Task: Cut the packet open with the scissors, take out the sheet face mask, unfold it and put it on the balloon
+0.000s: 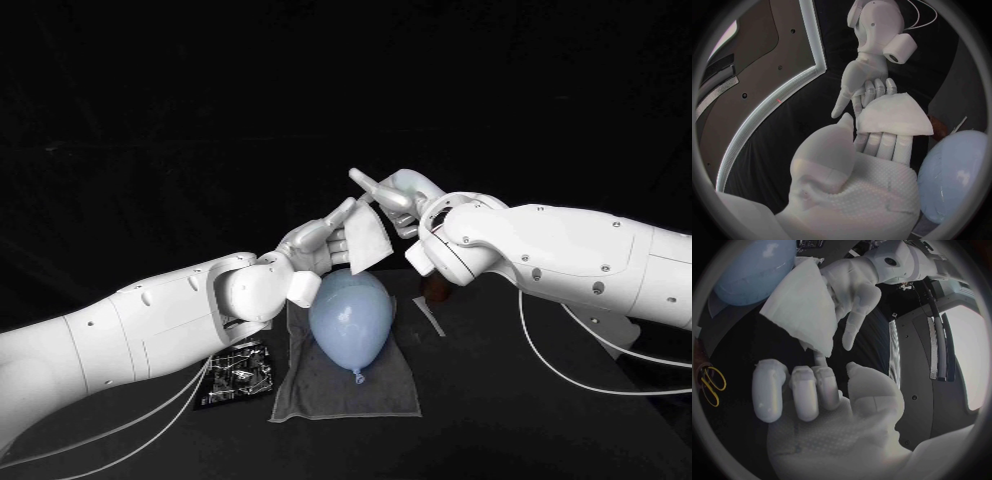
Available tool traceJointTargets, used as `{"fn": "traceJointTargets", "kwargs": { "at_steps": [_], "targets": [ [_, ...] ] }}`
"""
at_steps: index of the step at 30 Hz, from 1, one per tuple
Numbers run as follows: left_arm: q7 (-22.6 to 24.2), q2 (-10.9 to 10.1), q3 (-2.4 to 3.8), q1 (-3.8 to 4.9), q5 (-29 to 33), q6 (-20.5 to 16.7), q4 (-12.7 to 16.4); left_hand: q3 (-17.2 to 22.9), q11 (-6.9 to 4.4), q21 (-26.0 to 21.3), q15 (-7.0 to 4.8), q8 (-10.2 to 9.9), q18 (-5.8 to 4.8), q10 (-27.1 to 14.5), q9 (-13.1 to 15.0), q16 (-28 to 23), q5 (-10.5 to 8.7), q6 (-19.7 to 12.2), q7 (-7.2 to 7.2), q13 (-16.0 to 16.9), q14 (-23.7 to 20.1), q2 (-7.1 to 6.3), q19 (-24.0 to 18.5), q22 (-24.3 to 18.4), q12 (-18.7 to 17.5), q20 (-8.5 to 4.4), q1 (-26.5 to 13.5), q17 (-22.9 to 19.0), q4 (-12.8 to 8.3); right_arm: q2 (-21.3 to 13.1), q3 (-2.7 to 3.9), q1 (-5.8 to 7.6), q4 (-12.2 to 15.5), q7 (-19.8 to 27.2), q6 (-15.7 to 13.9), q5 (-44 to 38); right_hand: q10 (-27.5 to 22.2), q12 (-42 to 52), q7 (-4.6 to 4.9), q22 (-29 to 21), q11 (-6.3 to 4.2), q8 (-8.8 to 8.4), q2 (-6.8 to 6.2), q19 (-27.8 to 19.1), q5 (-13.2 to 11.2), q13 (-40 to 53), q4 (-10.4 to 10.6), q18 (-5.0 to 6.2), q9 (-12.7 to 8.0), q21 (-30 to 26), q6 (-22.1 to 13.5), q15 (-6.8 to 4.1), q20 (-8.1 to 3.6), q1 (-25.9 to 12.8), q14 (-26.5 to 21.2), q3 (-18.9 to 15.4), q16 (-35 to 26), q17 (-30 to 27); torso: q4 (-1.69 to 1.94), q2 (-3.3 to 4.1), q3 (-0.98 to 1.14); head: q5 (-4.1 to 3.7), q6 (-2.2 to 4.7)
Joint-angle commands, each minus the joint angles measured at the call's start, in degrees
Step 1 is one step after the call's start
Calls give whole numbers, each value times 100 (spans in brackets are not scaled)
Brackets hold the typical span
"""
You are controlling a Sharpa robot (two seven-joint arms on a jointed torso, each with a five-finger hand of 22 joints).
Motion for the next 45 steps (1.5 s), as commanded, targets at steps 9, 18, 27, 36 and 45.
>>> {"fn": "traceJointTargets", "kwargs": {
  "at_steps": [9, 18, 27, 36, 45],
  "targets": [
    [83, -5, 7, 6, 134, 68, -1, 917, -100, -47, -74, 113, 47, 229, -66, -10, -6, 154, 189, -1, 180, -195, 206, 6, 1, -54, 743, 32, -453, -42, 4, 6, -131, 226, -24, 157, 615, 21, 8, 213, 53, -34, 31, 2, -30, 1510, 2, 76, -10, -2, -54, 51, 31, 11, 588, -69, 20, 1509, -4, -3, 2, 5, 5],
    [185, -22, 7, 6, 134, -96, -11, 2299, -156, -109, -108, 213, 44, 457, -142, -70, -8, 338, 130, -8, 260, -713, 267, 4, -44, -70, 466, 42, -258, -344, -3, 0, 46, 632, -417, 336, 615, 21, 9, 224, 58, -57, 40, 2, 109, 1510, -15, 78, -15, -2, 2, 62, 50, 332, 588, -147, 20, 1509, -1, -1, 2, -6, 3],
    [217, -52, 7, 6, 134, -152, -4, 2996, -145, -119, -103, 284, 45, 476, -150, -107, -9, 340, 145, -7, 288, -1033, 283, 4, -44, -70, 159, 51, -94, -910, -39, -153, 433, 2114, -947, 1252, 615, 21, 19, 120, 67, -149, -382, -85, 160, 1510, -603, 109, -36, -119, 38, 71, 62, 2160, 588, -80, 20, 1509, -8, -3, 4, 2, -10],
    [221, -95, 7, 6, 134, -184, -2, 3096, -133, -128, -93, 304, 43, 461, -150, -130, -9, 320, 162, -7, 278, -1174, 273, 2, -46, -62, 2, 52, -8, -1200, -83, -504, 818, 2918, -609, 1638, 273, -539, 49, -555, 98, -73, -1083, -563, -96, 1113, -1423, 277, -32, -754, 24, 103, 94, 3538, 588, -296, 20, 1509, -10, -7, 7, 5, -9],
    [217, -106, 7, 6, 133, -210, 10, 3119, -130, -141, -88, 318, 40, 456, -149, -145, -10, 310, 164, -5, 266, -1265, 237, -2, -44, -48, -88, 51, 39, -1040, -111, -707, 753, 2801, -320, 1454, 125, -716, 160, -801, 198, -167, -1140, -731, -84, 976, -1588, 334, -97, -1012, -328, 188, 167, 3751, 588, -476, 20, 1509, 3, -3, 6, -8, -11]
  ]
}}
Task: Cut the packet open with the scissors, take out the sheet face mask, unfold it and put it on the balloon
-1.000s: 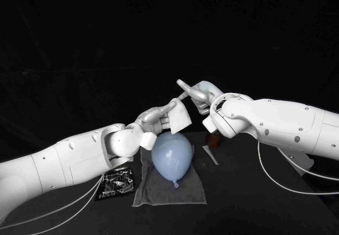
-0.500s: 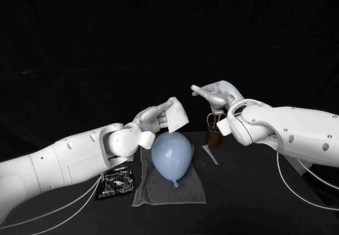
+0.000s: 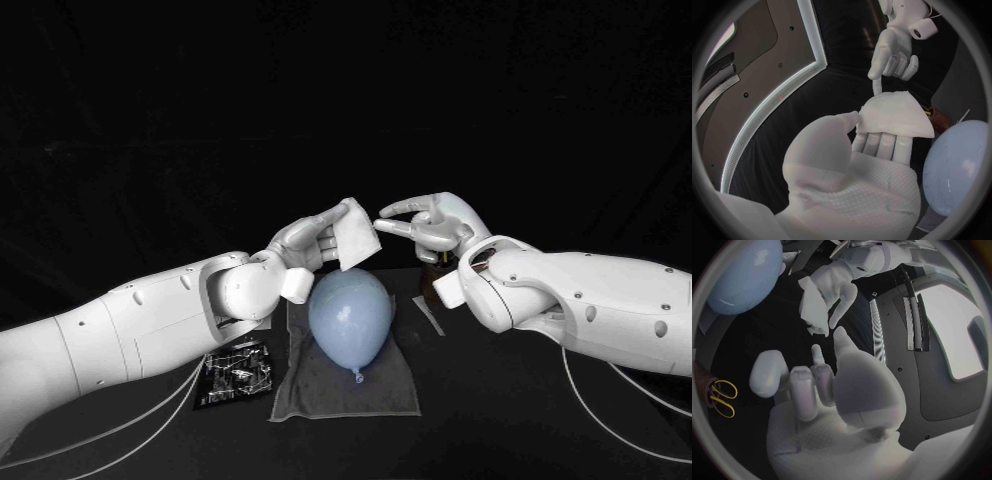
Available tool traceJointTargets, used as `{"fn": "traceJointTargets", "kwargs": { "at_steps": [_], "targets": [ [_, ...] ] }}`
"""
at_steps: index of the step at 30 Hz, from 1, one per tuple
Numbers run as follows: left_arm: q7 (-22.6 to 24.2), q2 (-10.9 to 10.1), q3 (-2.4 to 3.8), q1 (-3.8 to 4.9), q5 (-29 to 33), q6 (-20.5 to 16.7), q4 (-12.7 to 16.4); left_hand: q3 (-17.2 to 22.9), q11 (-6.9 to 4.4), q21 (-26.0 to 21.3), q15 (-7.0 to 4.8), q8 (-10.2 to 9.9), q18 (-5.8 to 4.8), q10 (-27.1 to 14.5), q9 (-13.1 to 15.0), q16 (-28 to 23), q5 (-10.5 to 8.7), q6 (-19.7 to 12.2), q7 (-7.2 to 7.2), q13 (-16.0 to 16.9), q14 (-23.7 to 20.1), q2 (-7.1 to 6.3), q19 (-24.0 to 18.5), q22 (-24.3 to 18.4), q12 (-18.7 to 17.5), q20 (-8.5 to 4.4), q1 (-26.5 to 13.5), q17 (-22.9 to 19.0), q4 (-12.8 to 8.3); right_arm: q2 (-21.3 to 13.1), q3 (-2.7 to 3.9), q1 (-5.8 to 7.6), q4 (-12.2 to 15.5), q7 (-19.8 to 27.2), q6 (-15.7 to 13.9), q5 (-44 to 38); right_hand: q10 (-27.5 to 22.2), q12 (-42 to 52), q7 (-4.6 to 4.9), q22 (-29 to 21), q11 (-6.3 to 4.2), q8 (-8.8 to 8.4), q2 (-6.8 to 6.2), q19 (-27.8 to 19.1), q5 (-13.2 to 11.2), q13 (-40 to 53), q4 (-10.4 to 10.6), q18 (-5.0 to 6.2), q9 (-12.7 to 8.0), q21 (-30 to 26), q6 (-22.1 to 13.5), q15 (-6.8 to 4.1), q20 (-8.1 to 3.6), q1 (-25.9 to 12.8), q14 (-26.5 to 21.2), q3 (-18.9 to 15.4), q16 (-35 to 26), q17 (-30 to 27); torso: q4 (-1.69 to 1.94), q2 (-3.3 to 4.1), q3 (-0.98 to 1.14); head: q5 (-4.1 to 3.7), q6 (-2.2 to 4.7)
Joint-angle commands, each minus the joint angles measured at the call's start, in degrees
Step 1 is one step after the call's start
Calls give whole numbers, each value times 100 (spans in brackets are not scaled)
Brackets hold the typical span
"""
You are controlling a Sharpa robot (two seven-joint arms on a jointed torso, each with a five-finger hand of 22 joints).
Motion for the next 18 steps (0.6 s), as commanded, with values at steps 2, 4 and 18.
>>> {"fn": "traceJointTargets", "kwargs": {
  "at_steps": [2, 4, 18],
  "targets": [
    [92, -1, 7, 6, 39, -26, 20, 19, 24, -38, 12, 33, 50, -1, -3, -30, -10, -8, 75, -4, 3, -40, -25, -7, -23, 25, -39, 6, 17, 64, -2, -44, -43, 134, 293, -62, 97, -49, 57, -55, 75, -61, 11, -59, 55, 957, -26, 113, -34, -63, -167, 71, 21, 69, 588, -74, 33, 1505, 8, 6, -4, 3, -1],
    [91, -4, 7, 6, 38, -32, 22, 21, 24, -39, 13, 34, 49, -1, -3, -31, -10, -9, 76, -4, 2, -46, -31, -7, -23, 27, -46, 6, 20, 83, -4, -59, -59, 108, 286, -90, 97, -44, 67, -49, 84, -69, 20, -54, 66, 958, -31, 112, -43, -61, -197, 80, 29, 77, 588, -90, 33, 1505, 8, 6, -4, 5, -5],
    [109, -20, 6, 6, 34, -56, 27, 28, 31, -48, 18, 44, 48, -7, -3, -42, -10, -17, 86, -3, -6, -100, -78, -9, -22, 45, -112, 5, 63, 131, -9, -92, -94, -121, 282, -338, 272, 212, -32, 255, 6, 192, 221, 180, 88, 1123, -88, 48, -21, 194, 167, 28, 1, 174, 588, -151, 33, 1505, 2, 3, -5, 5, -13]
  ]
}}
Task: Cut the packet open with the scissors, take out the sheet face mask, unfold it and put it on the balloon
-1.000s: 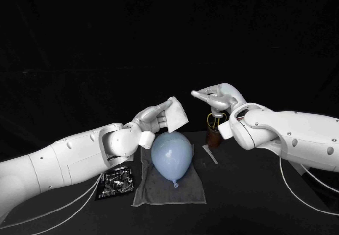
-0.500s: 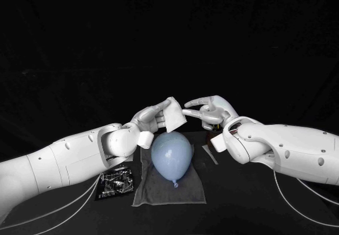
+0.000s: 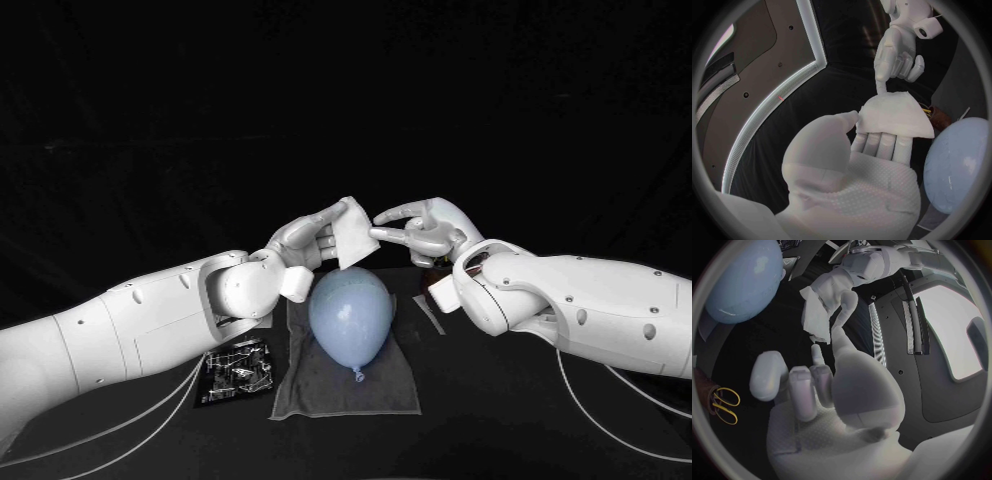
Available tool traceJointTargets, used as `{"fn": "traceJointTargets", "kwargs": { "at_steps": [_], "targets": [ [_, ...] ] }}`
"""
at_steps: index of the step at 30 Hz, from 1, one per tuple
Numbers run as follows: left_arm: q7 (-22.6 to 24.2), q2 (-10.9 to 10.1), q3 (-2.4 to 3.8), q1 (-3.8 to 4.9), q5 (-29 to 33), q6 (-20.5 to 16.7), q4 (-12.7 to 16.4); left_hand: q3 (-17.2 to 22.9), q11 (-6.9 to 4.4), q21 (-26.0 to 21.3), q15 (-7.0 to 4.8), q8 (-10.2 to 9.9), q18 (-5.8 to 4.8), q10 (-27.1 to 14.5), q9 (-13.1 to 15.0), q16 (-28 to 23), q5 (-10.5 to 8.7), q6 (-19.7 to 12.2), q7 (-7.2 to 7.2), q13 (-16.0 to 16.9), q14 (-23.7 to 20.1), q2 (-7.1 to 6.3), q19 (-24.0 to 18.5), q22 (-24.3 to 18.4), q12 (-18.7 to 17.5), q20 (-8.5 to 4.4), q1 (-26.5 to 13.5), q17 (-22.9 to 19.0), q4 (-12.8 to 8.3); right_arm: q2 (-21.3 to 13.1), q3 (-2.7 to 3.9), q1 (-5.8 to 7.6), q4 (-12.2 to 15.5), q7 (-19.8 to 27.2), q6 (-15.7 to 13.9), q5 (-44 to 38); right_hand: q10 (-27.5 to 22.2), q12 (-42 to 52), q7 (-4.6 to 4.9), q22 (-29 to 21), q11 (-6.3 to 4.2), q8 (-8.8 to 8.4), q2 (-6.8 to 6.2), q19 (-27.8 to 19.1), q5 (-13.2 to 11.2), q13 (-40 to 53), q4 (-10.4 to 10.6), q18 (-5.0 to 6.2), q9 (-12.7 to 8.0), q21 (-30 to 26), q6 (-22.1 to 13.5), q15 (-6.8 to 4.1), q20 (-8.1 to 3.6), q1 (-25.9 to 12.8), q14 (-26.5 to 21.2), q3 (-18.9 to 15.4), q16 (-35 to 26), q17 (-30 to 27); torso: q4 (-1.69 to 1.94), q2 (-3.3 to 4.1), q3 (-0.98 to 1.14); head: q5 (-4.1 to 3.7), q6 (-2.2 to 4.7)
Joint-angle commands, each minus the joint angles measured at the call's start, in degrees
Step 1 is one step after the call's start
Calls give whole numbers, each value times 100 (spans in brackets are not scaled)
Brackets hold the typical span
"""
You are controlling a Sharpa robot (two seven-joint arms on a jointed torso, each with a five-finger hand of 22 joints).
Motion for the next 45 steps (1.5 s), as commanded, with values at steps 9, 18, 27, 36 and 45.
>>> {"fn": "traceJointTargets", "kwargs": {
  "at_steps": [9, 18, 27, 36, 45],
  "targets": [
    [99, 1, 7, 7, 32, 2, 20, 5, 31, -33, 20, 26, 46, -10, -3, -26, -10, -22, 86, -3, -10, -46, -72, -13, -23, 16, -45, 6, 32, 31, -2, -18, 15, -201, 135, -263, 382, 200, -229, 306, -224, 241, 294, 249, -67, 1223, -89, -5, -29, 259, 556, -191, -141, 174, 608, 70, 20, 1509, -1, 2, 1, -3, 4],
    [79, 1, 7, 7, 29, 29, 28, 12, 32, -37, 21, 28, 44, -12, -3, -29, -9, -24, 87, -3, -13, -56, -97, -14, -23, 23, -49, 6, 32, 78, -3, -21, -31, -285, 124, -307, 395, 217, -249, 325, -245, 247, 319, 264, -74, 1236, -111, -10, -42, 273, 598, -211, -164, 196, 608, 99, 20, 1509, 4, 1, 0, -7, -1],
    [60, -5, 7, 7, 29, 53, 42, 17, 34, -39, 22, 30, 43, -14, -3, -32, -10, -26, 90, -3, -15, -61, -117, -15, -23, 29, -56, 6, 37, 114, -3, -21, -54, -314, 63, -337, 431, 266, -299, 400, -291, 267, 422, 316, -83, 1275, -173, -28, -69, 334, 696, -255, -207, 273, 608, 212, 20, 1509, 2, 1, 1, 0, -9],
    [56, -8, 7, 7, 29, 50, 55, 19, 35, -39, 22, 31, 43, -17, -3, -33, -10, -28, 91, -4, -15, -66, -126, -15, -24, 31, -60, 6, 39, 120, -3, -21, -28, -153, -189, -313, 597, 531, -534, 780, -510, 583, 716, 562, -116, 1491, -480, -125, 56, 656, 1087, -454, -392, 433, 608, 833, 20, 1509, -1, 1, 2, 6, -15],
    [55, -8, 7, 7, 1, 49, 58, 27, 36, -39, 24, 32, 43, -23, -3, -36, -10, -34, 91, -4, -17, -79, -146, -15, -26, 36, -57, 6, 31, 107, -3, -21, 10, -137, -345, -334, 597, 531, -540, 901, -522, 762, 582, 626, -118, 1491, -739, -154, 163, 744, 1045, -470, -420, 88, 608, 1461, 20, 1509, -2, -2, 0, -3, -37]
  ]
}}
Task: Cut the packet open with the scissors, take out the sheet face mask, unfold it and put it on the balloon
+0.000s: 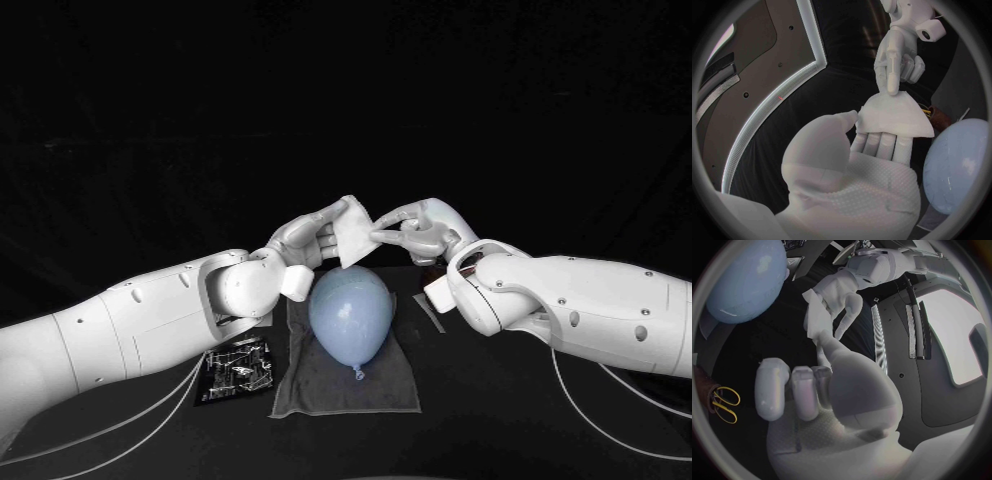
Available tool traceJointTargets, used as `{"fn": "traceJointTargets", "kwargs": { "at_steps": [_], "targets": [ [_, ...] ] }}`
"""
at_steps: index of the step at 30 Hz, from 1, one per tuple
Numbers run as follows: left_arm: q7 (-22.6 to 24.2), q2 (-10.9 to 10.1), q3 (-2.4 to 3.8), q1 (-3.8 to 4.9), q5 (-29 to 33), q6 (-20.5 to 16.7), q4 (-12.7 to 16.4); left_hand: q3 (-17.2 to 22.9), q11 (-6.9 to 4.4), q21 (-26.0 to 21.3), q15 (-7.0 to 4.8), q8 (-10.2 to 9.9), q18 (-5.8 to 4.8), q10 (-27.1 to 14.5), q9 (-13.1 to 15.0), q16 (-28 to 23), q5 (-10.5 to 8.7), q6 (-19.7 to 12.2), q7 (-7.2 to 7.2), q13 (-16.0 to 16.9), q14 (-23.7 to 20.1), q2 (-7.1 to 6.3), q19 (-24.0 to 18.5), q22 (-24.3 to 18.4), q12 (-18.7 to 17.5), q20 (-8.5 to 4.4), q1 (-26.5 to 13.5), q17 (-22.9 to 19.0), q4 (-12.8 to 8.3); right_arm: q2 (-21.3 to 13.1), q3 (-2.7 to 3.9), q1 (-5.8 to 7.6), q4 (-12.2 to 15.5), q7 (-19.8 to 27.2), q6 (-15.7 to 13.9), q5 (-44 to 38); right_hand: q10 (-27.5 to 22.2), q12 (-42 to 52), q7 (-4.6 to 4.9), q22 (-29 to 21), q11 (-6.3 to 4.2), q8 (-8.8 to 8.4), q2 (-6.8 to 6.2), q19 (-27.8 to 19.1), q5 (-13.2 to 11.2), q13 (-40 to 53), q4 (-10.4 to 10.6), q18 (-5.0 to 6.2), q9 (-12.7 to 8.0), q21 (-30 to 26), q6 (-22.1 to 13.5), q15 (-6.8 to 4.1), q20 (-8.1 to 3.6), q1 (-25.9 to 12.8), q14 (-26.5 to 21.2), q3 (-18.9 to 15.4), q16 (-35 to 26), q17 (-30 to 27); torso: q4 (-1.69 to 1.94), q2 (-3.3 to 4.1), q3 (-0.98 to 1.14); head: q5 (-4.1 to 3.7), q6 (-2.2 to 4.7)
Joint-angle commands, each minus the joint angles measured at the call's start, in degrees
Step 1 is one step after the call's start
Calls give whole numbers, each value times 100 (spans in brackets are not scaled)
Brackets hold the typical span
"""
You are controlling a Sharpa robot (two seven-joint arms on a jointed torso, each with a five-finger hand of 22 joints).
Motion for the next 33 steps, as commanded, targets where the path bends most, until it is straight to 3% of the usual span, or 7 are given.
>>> {"fn": "traceJointTargets", "kwargs": {
  "at_steps": [1, 10, 14, 17, 19, 22, 33],
  "targets": [
    [55, 6, 7, 7, -2, 58, 14, 13, 36, -40, 24, 33, 89, -23, -4, -36, -10, -34, 91, -4, -17, -38, -48, -6, -26, 19, -11, 9, 13, -10, 2, -1, 24, 98, -160, -83, 729, 20, -18, 337, -177, 101, -25, 35, -8, 1505, -116, -25, 69, 36, 2, -141, -2, -204, 688, 359, 25, 1510, -2, -3, -1, -7, -13],
    [79, 5, 7, 7, -118, -89, 19, -38, 99, -57, 94, -1, -19, -182, -33, -137, -18, -182, 153, -13, -211, -271, -547, -16, -46, 71, -170, -31, 62, -88, 5, 4, 152, -18, -161, -179, 729, 20, -22, 386, -186, 254, -233, 54, -5, 1505, -290, -31, 153, 54, -41, -144, -12, -620, 688, 1069, 25, 1510, -3, -3, 1, 0, -13],
    [78, 10, 7, 7, -143, -203, 14, -438, 243, -87, 259, -102, -290, -613, -91, -152, -12, -478, 281, -12, -816, -522, -1625, -51, -40, 74, -511, -174, 328, -148, 13, 30, 262, -169, 12, -330, 729, 20, -23, 387, -186, 285, -274, 52, -5, 1505, -309, -30, 171, 48, -52, -145, -13, -701, 688, 1211, 25, 1510, -4, -3, -2, 11, -9],
    [37, 18, 7, 7, -151, -235, 8, -907, 350, -133, 388, -202, -550, -986, -143, -199, -10, -798, 370, -13, -1980, -652, -2527, -99, -38, 64, -860, -409, 610, -174, 19, 90, 314, -302, 252, -492, 729, 20, -22, 375, -186, 291, -282, 44, -5, 1505, -308, -26, 175, 36, -57, -145, -13, -725, 688, 1245, 25, 1510, -4, -5, -3, 14, -8],
    [-6, 25, 7, 7, -153, -231, 4, -1100, 378, -146, 420, -269, -612, -1080, -183, -222, -10, -1020, 385, -11, -2236, -633, -2750, -109, -40, 77, -1076, -460, 624, -173, 21, 139, 320, -408, 412, -609, 729, 20, -22, 375, -186, 291, -282, 44, -5, 1505, -308, -26, 175, 36, -57, -145, -13, -725, 688, 1245, 25, 1510, -3, -8, -3, 15, 0],
    [-77, 45, 6, 7, -138, -223, -5, -1506, 430, -150, 471, -396, -622, -1477, -265, -227, -17, -1486, 426, -23, -2595, -356, -3012, -117, -48, 83, -1769, -532, 629, -127, 24, 268, 260, -757, 789, -840, 729, 20, -22, 359, -186, 295, -290, 34, -5, 1505, -311, -22, 177, 20, -62, -144, -13, -738, 688, 1265, 25, 1510, 2, -7, -2, 7, 7],
    [-298, 93, 6, 6, -54, -135, -16, -1964, 448, -74, 480, -324, -576, -1736, -258, -201, -18, -1663, 454, -23, -2629, -20, -2621, -71, -32, 72, -2124, -545, 637, 223, 26, 671, -249, -1577, 1315, -1194, 729, 20, -22, 351, -186, 304, -298, 27, -5, 1505, -312, -19, 183, 10, -67, -143, -12, -760, 688, 1307, 25, 1510, 1, 1, -3, 0, 25]
  ]
}}
